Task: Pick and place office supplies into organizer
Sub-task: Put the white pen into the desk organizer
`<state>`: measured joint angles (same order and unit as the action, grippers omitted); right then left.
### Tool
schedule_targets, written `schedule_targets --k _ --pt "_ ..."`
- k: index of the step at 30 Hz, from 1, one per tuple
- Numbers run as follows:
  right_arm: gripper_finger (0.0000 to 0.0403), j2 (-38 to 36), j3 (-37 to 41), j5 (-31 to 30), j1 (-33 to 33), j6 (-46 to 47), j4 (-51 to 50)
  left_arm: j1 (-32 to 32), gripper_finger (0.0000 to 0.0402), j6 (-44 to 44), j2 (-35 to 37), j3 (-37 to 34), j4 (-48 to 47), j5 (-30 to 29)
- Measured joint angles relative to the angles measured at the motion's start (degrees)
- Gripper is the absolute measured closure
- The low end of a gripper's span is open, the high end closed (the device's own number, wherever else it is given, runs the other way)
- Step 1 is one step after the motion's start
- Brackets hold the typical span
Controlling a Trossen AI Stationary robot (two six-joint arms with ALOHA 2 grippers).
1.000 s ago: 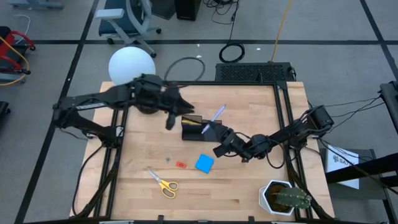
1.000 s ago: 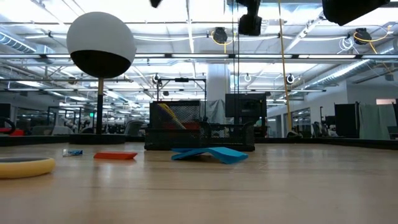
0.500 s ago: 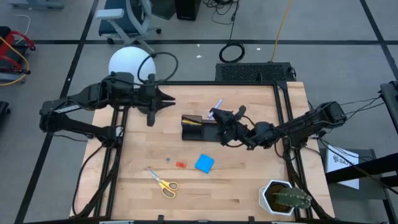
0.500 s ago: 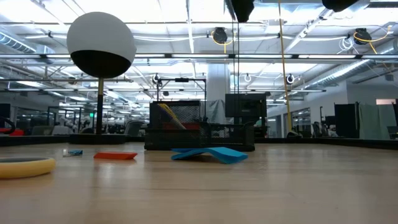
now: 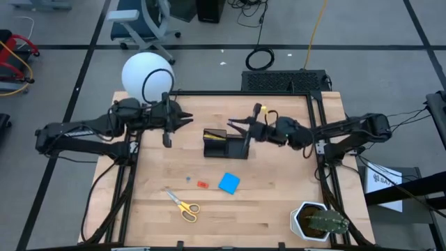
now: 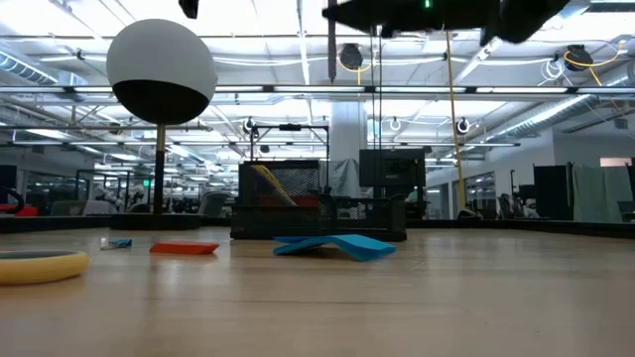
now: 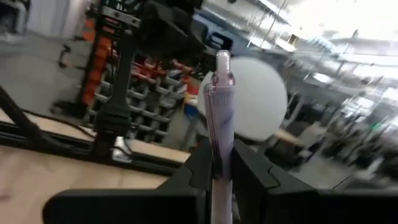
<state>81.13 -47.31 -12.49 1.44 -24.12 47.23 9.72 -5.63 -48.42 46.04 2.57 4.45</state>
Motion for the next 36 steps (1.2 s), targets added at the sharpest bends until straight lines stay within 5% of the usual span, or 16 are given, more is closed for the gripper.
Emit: schedule_targets --k 11,16,36 --pt "0.0374 2.9 11.3 9.8 8.5 18.9 21.1 -0.1 0.0325 0.4 0.1 -10.7 12.3 0.7" --pt "0.0374 7.0 11.2 9.9 9.2 20.4 21.4 1.1 0.0325 0.9 0.2 -13.2 18.1 0.2" --pt "0.0374 18.6 7.5 15.9 12.0 24.7 25.4 1.6 0.0325 1.3 0.1 -13.3 17.3 0.0"
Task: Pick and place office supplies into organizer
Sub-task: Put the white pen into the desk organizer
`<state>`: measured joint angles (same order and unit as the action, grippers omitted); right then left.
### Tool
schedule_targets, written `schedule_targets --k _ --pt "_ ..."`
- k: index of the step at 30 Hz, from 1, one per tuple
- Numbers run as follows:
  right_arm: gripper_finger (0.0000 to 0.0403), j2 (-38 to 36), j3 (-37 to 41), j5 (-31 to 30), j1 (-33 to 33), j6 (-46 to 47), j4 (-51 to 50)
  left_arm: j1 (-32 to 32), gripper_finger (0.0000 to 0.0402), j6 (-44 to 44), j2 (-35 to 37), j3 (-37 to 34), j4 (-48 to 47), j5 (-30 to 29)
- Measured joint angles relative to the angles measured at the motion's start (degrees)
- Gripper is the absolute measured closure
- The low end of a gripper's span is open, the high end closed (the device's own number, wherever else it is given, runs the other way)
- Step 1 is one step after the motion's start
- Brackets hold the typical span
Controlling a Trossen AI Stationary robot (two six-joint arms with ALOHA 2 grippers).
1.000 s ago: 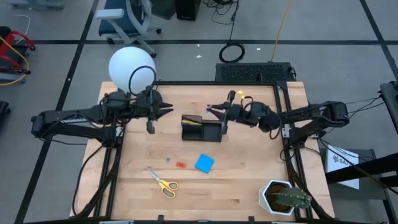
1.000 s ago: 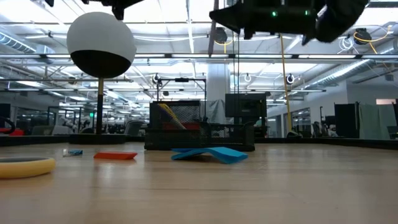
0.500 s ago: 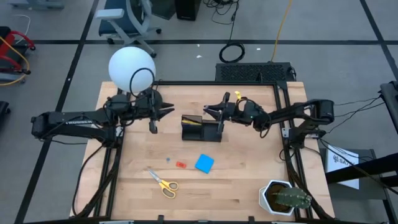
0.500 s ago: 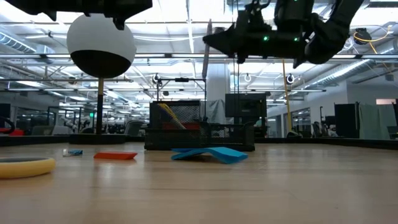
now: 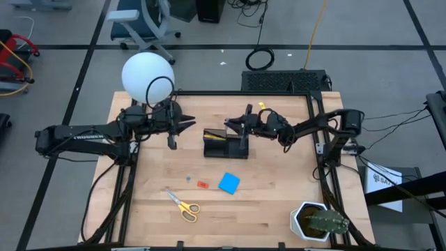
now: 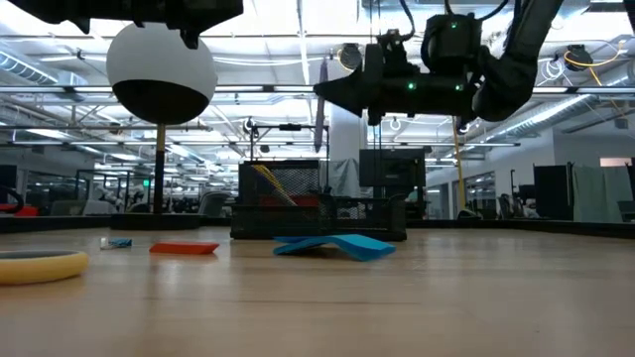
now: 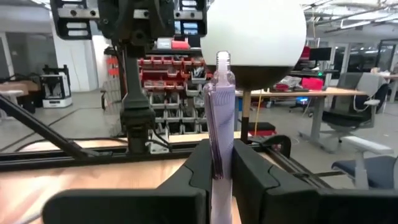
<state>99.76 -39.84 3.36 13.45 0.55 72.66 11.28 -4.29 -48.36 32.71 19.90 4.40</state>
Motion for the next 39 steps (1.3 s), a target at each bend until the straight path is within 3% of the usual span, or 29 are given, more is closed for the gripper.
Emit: schedule_targets --k 13,28,35,39 --pt "0.0374 8.9 -6.2 4.1 0.0 1.9 -2.3 0.7 0.0325 0.2 0.0 0.0 -0.3 -0.4" --pt "0.0374 8.8 -6.2 4.3 0.4 1.9 -3.2 0.7 0.0325 0.1 0.0 0.0 -0.4 -0.4" --pt "0.0306 8.8 -6.2 4.1 0.4 1.8 -4.0 0.7 0.0325 0.1 0.0 0.0 -0.4 -0.4" --pt "0.0287 8.8 -6.2 4.1 0.4 1.6 -4.0 0.7 0.0325 0.1 0.0 0.0 -0.4 -0.4"
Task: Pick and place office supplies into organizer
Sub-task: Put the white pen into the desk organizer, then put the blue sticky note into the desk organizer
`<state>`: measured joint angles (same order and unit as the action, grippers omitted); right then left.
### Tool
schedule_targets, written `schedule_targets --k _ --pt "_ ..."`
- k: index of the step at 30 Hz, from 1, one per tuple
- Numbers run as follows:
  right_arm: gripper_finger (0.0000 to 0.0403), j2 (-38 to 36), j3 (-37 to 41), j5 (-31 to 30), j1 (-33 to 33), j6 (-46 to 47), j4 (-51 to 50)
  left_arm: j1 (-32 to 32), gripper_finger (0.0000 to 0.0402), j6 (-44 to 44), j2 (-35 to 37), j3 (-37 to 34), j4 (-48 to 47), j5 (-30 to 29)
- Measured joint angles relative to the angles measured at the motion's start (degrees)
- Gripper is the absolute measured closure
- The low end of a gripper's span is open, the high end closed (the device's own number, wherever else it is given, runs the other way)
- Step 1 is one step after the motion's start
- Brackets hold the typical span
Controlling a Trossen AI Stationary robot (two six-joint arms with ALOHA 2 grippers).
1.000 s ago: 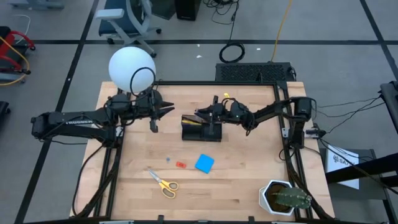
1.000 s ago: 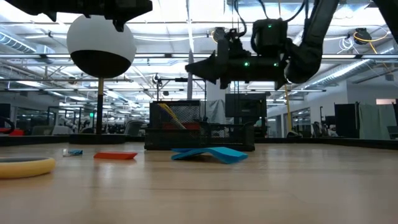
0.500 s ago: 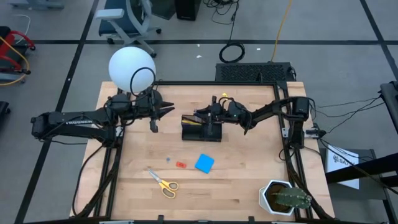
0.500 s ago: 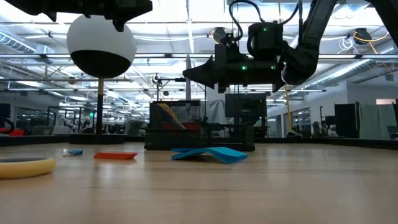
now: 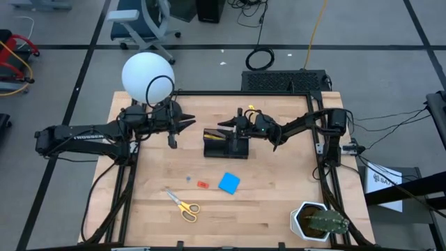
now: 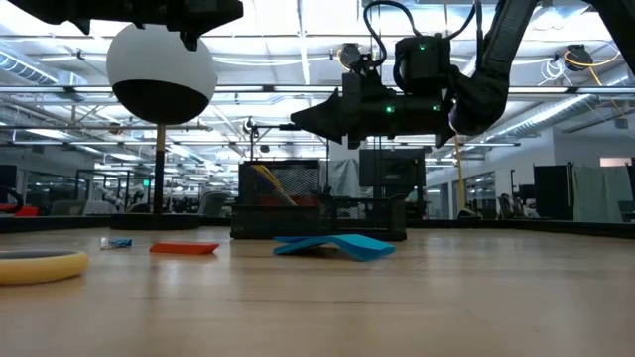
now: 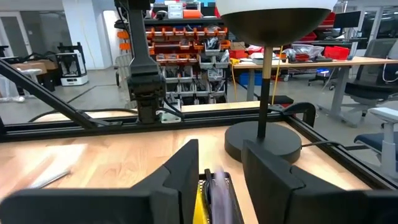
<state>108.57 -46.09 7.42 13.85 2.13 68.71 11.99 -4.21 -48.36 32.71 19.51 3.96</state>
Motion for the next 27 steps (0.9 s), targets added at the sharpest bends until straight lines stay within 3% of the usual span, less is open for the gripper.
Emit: schedule_targets --k 14,27 --pt "0.0297 -2.9 0.0 0.1 -0.1 -2.0 -0.6 0.0 0.0325 0.0 0.0 0.0 -0.6 0.0" --pt "0.0298 -19.6 0.1 0.0 -3.3 -14.9 -24.3 -1.8 0.0325 -3.3 0.0 0.0 -3.8 0.5"
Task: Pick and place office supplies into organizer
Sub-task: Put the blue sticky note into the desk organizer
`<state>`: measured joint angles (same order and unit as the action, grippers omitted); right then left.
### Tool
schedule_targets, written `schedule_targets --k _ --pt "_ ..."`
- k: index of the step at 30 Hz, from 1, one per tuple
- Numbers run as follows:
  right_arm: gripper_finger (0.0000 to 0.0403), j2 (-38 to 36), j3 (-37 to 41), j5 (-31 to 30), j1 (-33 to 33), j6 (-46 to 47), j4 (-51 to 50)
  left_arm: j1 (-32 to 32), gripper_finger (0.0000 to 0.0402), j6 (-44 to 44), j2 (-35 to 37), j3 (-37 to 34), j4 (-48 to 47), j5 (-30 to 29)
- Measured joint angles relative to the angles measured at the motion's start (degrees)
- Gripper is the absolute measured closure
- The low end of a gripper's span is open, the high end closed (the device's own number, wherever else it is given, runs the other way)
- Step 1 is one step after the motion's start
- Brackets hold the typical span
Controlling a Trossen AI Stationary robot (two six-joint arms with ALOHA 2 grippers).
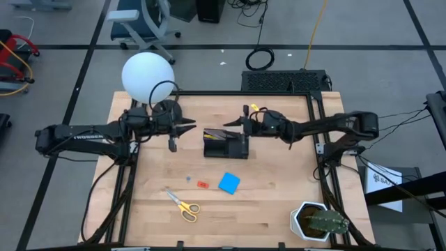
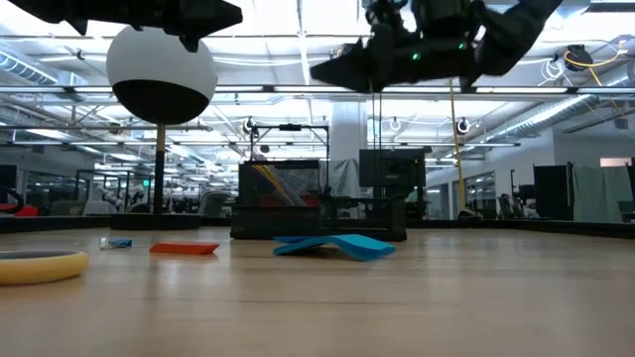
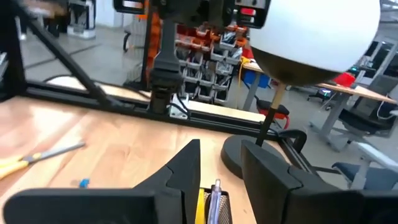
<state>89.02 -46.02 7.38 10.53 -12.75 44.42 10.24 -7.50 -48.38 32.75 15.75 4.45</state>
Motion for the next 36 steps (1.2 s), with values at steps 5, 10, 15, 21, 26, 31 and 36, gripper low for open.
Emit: schedule_targets --k 5,10,15,21,26,31,36 --pt "0.0298 -5.1 0.0 -0.1 -1.6 -3.8 -6.9 -2.4 0.0325 -2.6 0.0 0.0 -0.1 0.0" --pt "0.0298 -7.6 0.0 -0.1 -3.1 -6.7 -10.6 -5.0 0.0325 -6.1 0.0 0.0 -1.0 -0.4" --pt "0.0298 -8.1 0.0 -0.1 -4.3 -9.1 -10.6 -7.7 0.0325 -8.8 0.0 0.5 -2.8 -3.9" --pt "0.0298 -8.1 0.0 -8.9 -6.1 -12.3 -11.1 -11.6 0.0325 -10.1 -1.2 5.2 -14.4 -9.6" --pt "0.0298 -8.1 0.0 -15.0 -7.1 -13.7 -11.3 -15.8 0.0325 -12.8 -4.8 8.0 -18.2 -13.9" --pt "0.0298 -8.1 0.0 -18.8 -7.6 -13.5 -11.3 -19.9 0.0325 -19.9 -10.1 9.1 -15.0 -20.3" --pt "0.0298 -8.1 0.0 -21.3 -8.1 -14.3 -11.3 -24.0 0.0325 -23.1 -16.6 11.6 -13.6 -25.3"
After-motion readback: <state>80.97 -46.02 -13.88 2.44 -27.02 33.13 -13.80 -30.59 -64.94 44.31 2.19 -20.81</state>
